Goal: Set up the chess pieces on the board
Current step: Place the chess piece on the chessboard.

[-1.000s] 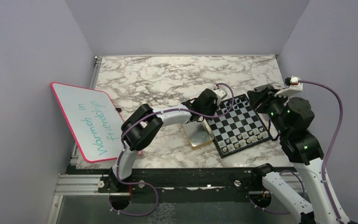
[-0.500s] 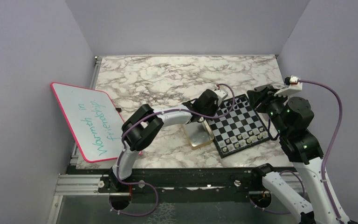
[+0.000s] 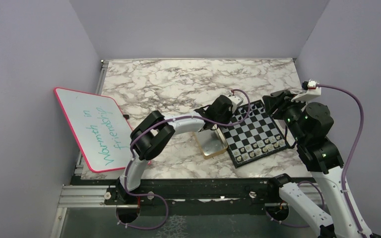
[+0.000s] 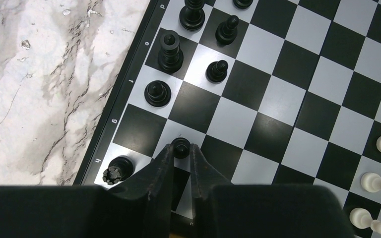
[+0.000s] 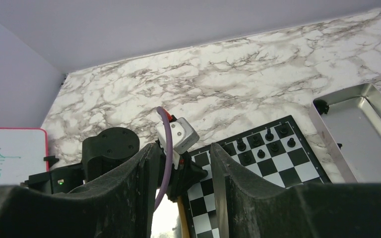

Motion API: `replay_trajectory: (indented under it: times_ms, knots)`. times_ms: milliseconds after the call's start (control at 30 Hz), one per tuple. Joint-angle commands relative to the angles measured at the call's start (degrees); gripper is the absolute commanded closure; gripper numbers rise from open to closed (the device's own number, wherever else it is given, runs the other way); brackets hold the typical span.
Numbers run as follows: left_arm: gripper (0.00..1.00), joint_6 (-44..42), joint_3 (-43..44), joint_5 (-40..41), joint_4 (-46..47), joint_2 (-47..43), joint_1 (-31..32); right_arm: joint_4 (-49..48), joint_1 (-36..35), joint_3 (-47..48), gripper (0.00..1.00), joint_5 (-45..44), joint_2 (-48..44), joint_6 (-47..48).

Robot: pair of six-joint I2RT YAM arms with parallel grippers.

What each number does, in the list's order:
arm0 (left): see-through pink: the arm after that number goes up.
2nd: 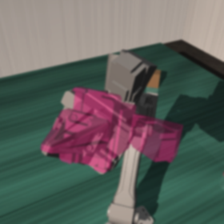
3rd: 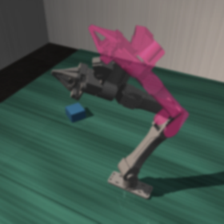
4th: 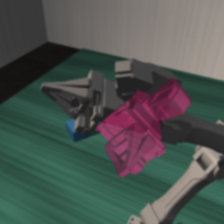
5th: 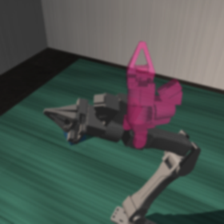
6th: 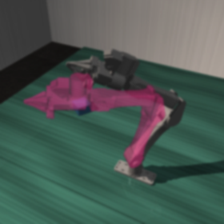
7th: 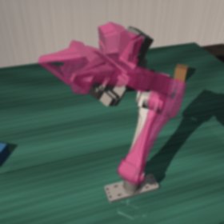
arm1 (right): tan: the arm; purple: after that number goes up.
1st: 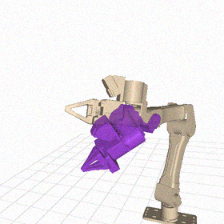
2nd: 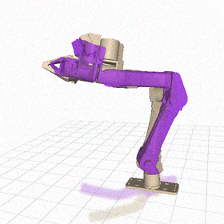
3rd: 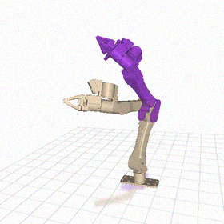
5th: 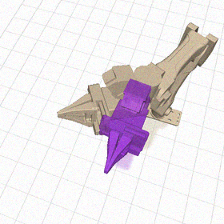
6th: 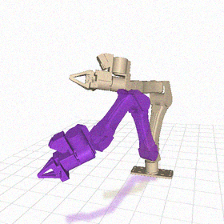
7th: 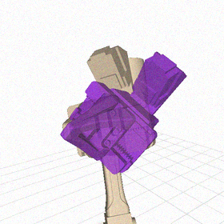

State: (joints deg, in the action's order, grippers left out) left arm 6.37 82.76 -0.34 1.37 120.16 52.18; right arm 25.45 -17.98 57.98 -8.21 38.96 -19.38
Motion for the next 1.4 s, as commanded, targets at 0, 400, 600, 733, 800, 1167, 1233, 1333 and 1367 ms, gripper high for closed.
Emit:
replay_trajectory:
  times_ms: [0,400,600,733,800,1167,1233,1333,1367]
  knots:
    - [0.79,-0.62,1.2,0.78,0.48,0.94,0.52,-1.72,0.22,-0.62,0.53,0.38,-0.11,0.94]
    - [0.69,-1.8,3.6,2.0,-1.28,-1.12,0.46,-0.4,0.22,-0.57,0.53,2.64,1.7,-2.76]
    - [0.64,0.51,4.62,0.6,-1.99,-5.25,0.15,-1.01,0.22,-1.58,0.53,3.17,1.86,-5.24]
    - [0.54,3.49,4.93,-2.27,-2.83,-7.79,-2.01,-1.22,0.22,-2.68,0.53,1.86,2.16,-7.02]
    - [0.5,4.98,4.67,-3.34,-3.52,-9.62,-3.54,-0.45,0.22,-2.48,0.53,1.45,2.56,-7.91]
    - [0.01,11.27,-1.23,-11.27,-4.57,-23.18,-13.66,-1.65,0.22,-3.09,0.52,4.55,6.12,-7.06]
    - [0.01,10.37,-3.65,-11.53,-4.98,-26.22,-14.6,-2.67,0.21,-4.57,0.52,3.56,7.44,-7.58]
    - [0.01,6.76,-7.65,-10.79,-7.03,-32.35,-15.31,-1.3,0.22,-4.61,0.49,-1.94,11.27,-8.17]
    - [0.01,5.52,-8.68,-9.93,-8.27,-34.4,-15.35,-1.26,0.22,-4.62,0.48,-4.06,12.79,-7.81]
